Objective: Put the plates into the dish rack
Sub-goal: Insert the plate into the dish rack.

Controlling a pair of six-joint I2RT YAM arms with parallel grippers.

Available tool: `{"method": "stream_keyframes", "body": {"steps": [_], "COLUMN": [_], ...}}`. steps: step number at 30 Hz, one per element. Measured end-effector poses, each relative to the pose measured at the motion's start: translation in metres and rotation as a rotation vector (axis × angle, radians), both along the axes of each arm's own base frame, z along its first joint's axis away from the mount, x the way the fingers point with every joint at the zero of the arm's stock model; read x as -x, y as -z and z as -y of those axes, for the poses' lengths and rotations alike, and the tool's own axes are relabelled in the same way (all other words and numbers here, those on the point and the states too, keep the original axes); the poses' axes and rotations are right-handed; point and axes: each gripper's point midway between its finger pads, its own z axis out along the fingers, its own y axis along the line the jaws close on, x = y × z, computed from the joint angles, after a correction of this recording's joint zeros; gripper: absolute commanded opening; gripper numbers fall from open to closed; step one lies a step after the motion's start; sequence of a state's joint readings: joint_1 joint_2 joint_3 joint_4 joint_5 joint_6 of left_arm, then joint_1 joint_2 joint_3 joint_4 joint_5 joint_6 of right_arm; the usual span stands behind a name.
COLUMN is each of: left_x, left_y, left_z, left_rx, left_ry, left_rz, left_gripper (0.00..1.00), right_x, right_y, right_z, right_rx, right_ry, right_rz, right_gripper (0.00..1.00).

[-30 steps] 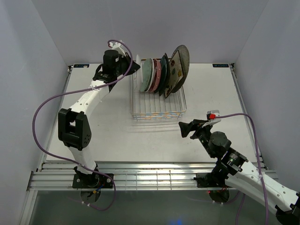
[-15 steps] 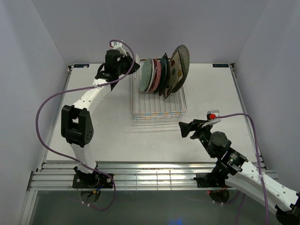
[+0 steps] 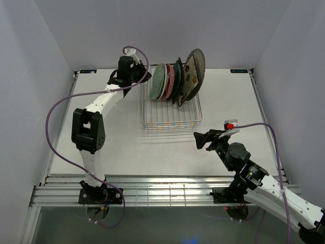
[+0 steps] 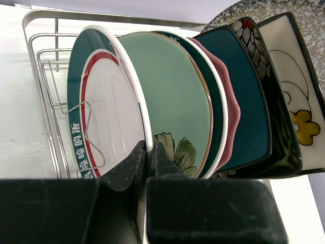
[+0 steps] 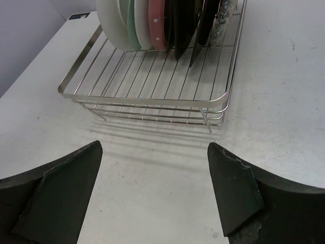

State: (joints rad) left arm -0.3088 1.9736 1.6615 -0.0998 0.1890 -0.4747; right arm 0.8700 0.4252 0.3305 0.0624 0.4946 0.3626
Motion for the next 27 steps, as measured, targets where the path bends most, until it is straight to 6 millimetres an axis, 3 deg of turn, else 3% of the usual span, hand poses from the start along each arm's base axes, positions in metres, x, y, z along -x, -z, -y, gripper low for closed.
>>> {"method": "stream_keyframes", "body": {"steps": [8, 15, 27], "left_x": [-0.002, -0.002, -0.001], "left_y": [-0.015, -0.029, -0.024], "left_z": [0.004, 0.009, 0.010], "left_rx": [-0.005, 0.013, -0.010], "left_ry": [0.029, 0.060, 0.081], "left_rz": [0.027, 0.058, 0.058], "left_gripper": [0.32, 0.42, 0.88], "right_x": [0.000, 0.000, 0.000], "right_y": [0.000, 0.000, 0.000], "right_z": [0.000, 0.000, 0.000], "right_rx": [0.000, 0.000, 0.000], "right_ry": [0.000, 0.000, 0.000], "right_rz": [0.000, 0.000, 0.000], "right_gripper": [0.90, 0.90, 0.90]}}
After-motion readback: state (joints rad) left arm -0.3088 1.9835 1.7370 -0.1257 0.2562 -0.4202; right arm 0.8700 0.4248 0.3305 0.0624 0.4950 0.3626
